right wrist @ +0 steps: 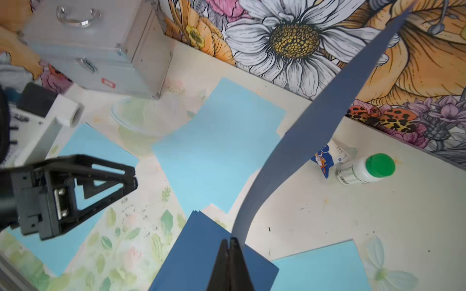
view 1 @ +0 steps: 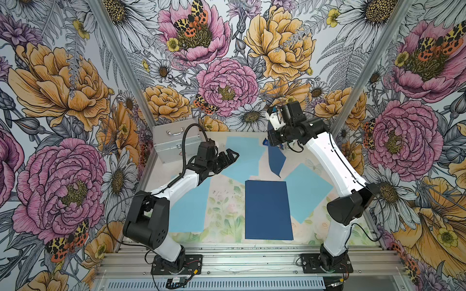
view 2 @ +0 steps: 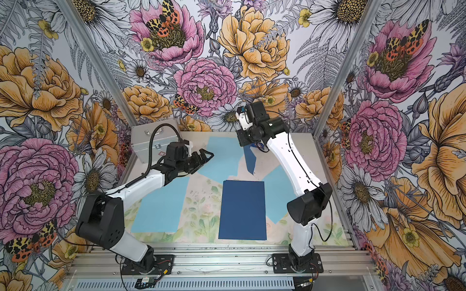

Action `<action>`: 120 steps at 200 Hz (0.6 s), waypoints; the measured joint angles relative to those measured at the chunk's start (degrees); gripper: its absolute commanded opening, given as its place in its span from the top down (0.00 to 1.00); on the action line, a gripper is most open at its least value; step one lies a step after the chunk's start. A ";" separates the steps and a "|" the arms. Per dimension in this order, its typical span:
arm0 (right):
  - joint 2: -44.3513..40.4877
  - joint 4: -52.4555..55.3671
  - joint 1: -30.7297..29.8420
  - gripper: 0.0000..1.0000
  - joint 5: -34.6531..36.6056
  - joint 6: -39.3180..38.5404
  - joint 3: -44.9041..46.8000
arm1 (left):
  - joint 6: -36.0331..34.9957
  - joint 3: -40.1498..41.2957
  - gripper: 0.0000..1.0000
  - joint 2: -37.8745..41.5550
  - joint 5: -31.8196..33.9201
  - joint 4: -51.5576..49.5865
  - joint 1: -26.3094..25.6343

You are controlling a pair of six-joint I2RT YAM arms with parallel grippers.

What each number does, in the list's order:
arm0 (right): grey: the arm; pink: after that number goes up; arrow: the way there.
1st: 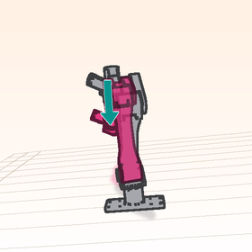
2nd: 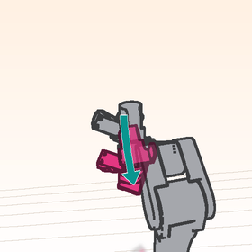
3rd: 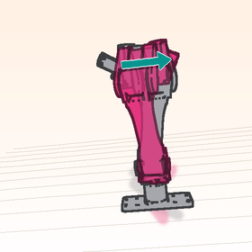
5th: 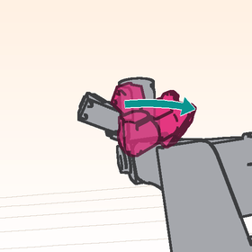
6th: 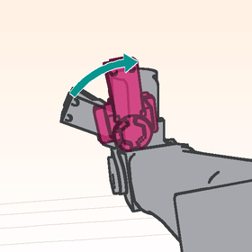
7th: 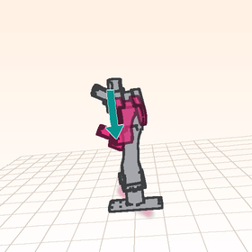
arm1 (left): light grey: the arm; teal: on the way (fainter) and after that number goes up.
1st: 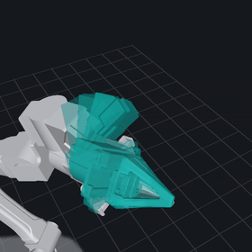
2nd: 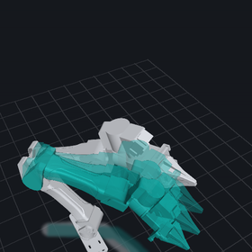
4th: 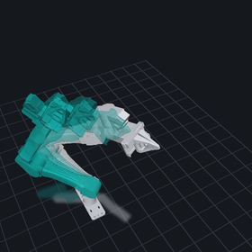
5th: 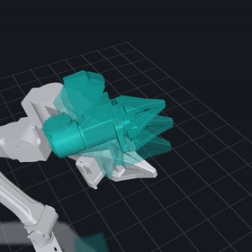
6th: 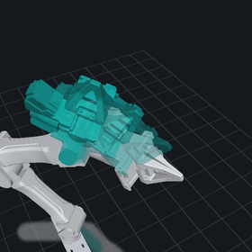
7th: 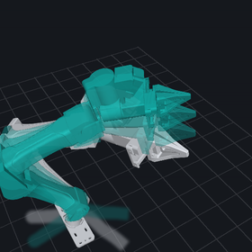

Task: Sort the scattered colored papers by color
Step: Place the colored paper.

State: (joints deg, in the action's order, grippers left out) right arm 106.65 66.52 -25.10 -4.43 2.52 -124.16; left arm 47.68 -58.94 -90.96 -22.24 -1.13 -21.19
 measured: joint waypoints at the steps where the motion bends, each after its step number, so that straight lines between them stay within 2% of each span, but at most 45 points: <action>1: 0.00 0.37 -0.11 1.00 0.17 -0.22 -0.04 | 0.15 0.17 0.02 -0.09 -0.11 0.48 -0.02; 37: -1.81 5.11 -0.70 1.00 0.92 -2.51 -0.20 | 12.81 8.20 0.02 -9.01 -5.73 29.62 -1.03; 71: -10.27 4.52 -0.42 1.00 -1.75 -2.38 0.17 | 28.46 7.17 0.02 -22.60 -8.50 59.14 -1.88; 90: -16.70 2.69 0.20 1.00 -2.91 -1.57 2.62 | 33.11 4.57 0.02 -27.23 -8.74 67.56 -3.26; 120: -24.81 -2.40 3.85 1.00 -4.79 2.19 13.29 | 34.93 -0.44 0.02 -28.13 -8.98 74.03 -7.39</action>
State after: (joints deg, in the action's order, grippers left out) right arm 81.84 64.12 -21.26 -9.21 4.71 -110.87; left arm 82.61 -59.37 -119.09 -31.22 72.90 -28.58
